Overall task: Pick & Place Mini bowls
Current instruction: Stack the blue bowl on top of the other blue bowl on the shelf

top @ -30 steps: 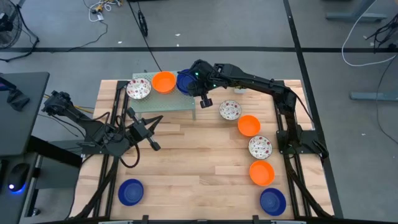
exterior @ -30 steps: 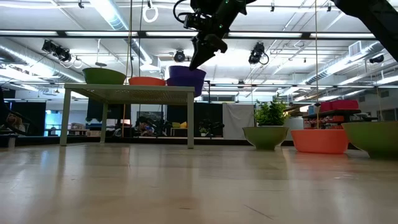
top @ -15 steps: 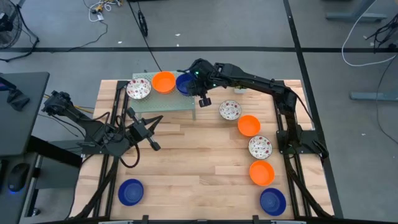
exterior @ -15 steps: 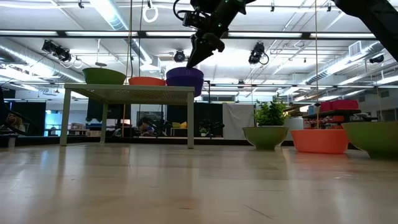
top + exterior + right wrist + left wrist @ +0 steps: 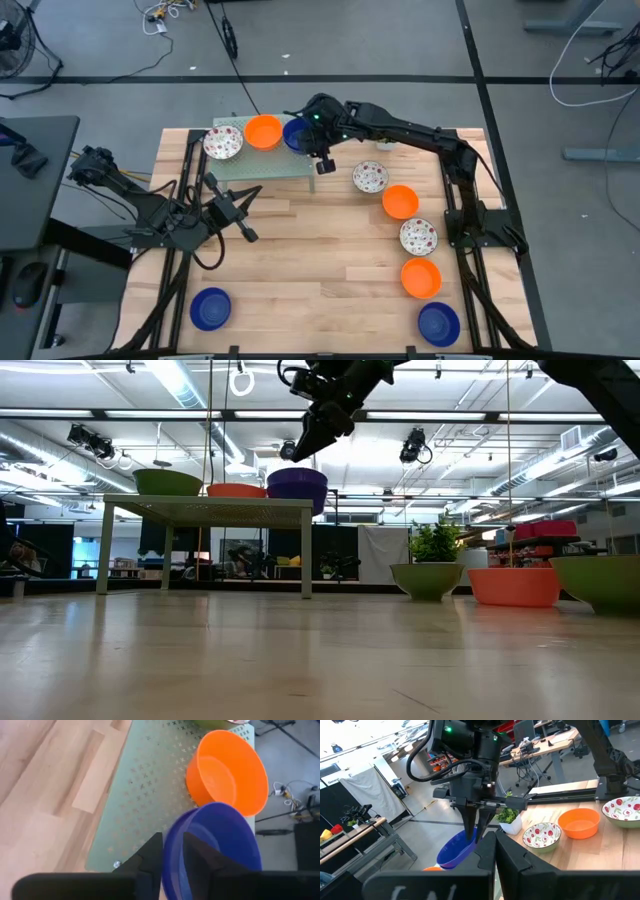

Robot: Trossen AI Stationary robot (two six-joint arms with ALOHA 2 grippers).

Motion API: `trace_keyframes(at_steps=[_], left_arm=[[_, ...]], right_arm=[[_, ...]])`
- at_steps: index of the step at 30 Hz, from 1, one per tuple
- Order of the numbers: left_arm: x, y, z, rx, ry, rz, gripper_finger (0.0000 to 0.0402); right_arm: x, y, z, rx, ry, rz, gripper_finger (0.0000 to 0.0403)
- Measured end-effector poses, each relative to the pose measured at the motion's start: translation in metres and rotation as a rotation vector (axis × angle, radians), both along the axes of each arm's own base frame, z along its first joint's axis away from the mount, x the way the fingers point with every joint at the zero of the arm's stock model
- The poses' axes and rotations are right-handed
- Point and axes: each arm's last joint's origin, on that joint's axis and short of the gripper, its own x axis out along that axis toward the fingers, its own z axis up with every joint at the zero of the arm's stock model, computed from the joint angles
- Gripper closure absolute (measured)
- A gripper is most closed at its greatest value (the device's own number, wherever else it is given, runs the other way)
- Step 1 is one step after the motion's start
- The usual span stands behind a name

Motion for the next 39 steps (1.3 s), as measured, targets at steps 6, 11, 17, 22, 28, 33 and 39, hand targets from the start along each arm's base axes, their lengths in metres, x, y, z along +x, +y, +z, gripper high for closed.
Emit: trace_keyframes(at_steps=[6,11,17,22,28,33,39], left_arm=[[0.000,0.000,0.000,0.000,0.000,0.000,0.0385],[0.000,0.000,0.000,0.000,0.000,0.000,0.0385],[0.000,0.000,0.000,0.000,0.000,0.000,0.0385],[0.000,0.000,0.000,0.001,0.001,0.000,0.0385],[0.000,0.000,0.000,0.001,0.001,-0.001,0.0385],[0.000,0.000,0.000,0.001,0.001,-0.001,0.0385],[0.000,-0.001,0.000,-0.002,0.001,-0.013,0.0385]], right_arm=[[-0.004,-0.010,0.000,0.059,-0.013,-0.073,0.0396],[-0.005,-0.012,-0.008,0.096,0.005,-0.081,0.0390],[-0.003,-0.010,-0.027,0.083,0.041,-0.034,0.0397],[0.000,-0.005,-0.018,0.050,-0.021,-0.020,0.0389],[-0.008,0.006,0.011,-0.032,-0.103,-0.047,0.0397],[-0.029,0.015,0.040,-0.009,-0.152,-0.087,0.0399],[-0.054,0.006,0.038,0.117,-0.020,-0.221,0.0398]])
